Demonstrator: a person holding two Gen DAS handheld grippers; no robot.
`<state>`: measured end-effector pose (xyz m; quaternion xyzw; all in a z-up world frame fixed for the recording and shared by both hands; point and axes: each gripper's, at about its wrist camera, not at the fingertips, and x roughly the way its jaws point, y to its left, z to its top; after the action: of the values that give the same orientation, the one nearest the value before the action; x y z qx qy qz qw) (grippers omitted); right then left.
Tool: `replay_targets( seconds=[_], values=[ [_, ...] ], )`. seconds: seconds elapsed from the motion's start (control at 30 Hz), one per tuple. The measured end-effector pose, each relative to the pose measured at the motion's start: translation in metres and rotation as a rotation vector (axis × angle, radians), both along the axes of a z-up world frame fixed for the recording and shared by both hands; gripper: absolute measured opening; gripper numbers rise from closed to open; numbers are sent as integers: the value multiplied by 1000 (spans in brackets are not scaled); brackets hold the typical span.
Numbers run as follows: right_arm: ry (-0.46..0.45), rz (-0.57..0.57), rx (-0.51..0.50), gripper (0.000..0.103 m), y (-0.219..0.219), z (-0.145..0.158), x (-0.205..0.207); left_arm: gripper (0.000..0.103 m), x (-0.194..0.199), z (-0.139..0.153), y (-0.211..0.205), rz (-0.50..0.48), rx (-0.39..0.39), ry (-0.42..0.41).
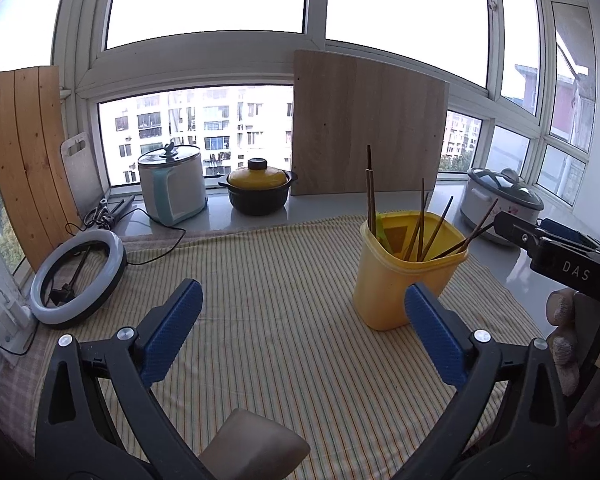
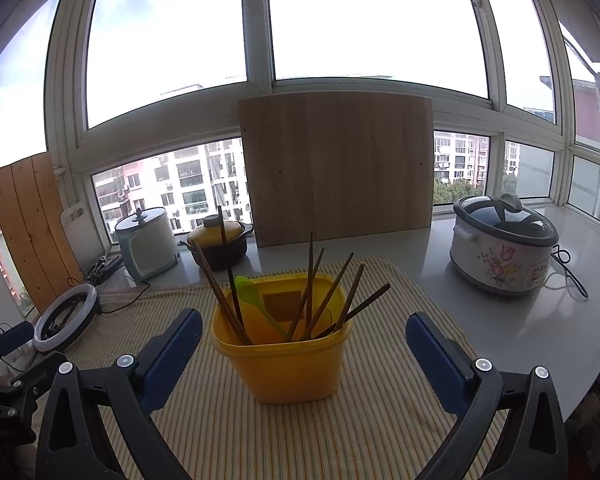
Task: Organize utensils
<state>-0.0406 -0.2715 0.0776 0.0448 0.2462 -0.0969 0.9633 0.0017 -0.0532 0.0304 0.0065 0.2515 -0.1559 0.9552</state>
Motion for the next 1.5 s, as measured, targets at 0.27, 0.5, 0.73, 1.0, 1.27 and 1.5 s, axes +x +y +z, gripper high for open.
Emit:
replay_targets(
  seconds=[0.27,0.5,0.73,1.0,1.27,1.5],
  values=[
    [9,0,-1,103,2,-4,-3,103,-8,-1,-3,7,21,-12],
    [4,-5,1,103,2,-4,-4,103,-6,-4,-2,15,17,-3],
    [7,-13,-5,103,3,-5,-4,103,-6,-5,-1,17,15,-1],
    [8,-14,-8,103,4,-6,-3,103,-5,-7,1,24,12,1],
    [11,-11,-3,103,6,-7,-3,103,-6,-8,2,25,18,1],
    [13,-15,-2,103,6,-8,-3,103,-6,-10,3,38,36,5]
  ],
)
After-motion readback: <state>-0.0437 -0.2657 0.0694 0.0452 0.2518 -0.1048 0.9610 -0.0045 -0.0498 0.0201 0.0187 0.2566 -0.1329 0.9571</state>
